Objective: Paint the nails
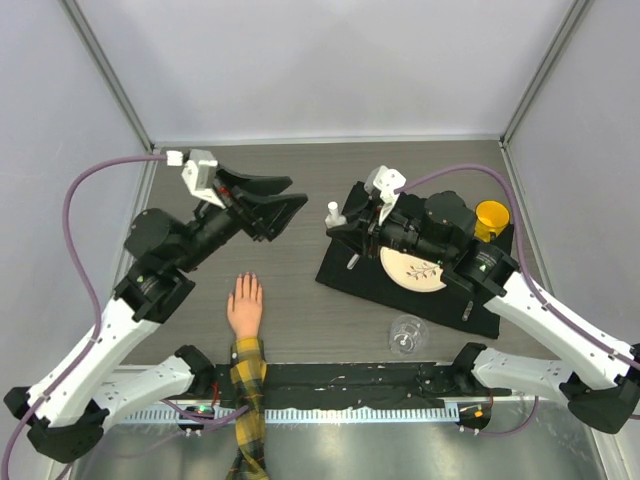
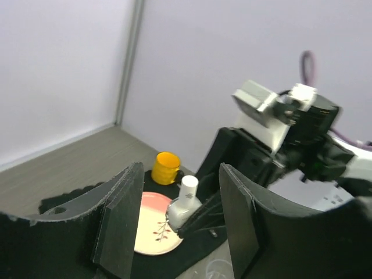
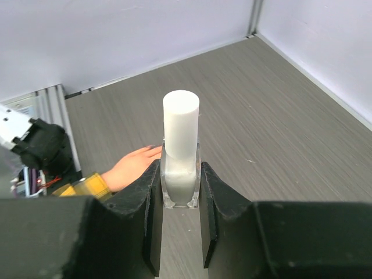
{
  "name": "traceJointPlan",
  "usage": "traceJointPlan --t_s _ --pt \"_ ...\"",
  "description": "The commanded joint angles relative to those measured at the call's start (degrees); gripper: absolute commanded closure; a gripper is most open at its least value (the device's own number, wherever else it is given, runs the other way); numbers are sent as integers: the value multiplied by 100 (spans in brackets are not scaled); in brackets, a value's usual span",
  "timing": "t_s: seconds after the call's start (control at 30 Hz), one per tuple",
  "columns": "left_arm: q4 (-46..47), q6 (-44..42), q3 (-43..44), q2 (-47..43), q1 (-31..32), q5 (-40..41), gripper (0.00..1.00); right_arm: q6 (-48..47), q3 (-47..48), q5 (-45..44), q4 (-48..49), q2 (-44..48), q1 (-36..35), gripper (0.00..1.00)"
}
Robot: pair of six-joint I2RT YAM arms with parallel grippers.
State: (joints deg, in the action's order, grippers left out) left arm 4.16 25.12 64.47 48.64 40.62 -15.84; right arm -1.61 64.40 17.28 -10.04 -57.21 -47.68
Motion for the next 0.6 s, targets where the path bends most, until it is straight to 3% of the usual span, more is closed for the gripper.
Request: traceJointPlan --t_s 0.0,0.33,0.57 --pt "384 -33 13 400 209 1370 42 -33 336 -655 512 -132 -22 100" --pt "594 -236 57 989 508 1391 44 29 310 -928 547 -291 -22 100" --pt "673 -236 -66 1104 666 1320 39 55 336 -1016 556 -317 -22 100"
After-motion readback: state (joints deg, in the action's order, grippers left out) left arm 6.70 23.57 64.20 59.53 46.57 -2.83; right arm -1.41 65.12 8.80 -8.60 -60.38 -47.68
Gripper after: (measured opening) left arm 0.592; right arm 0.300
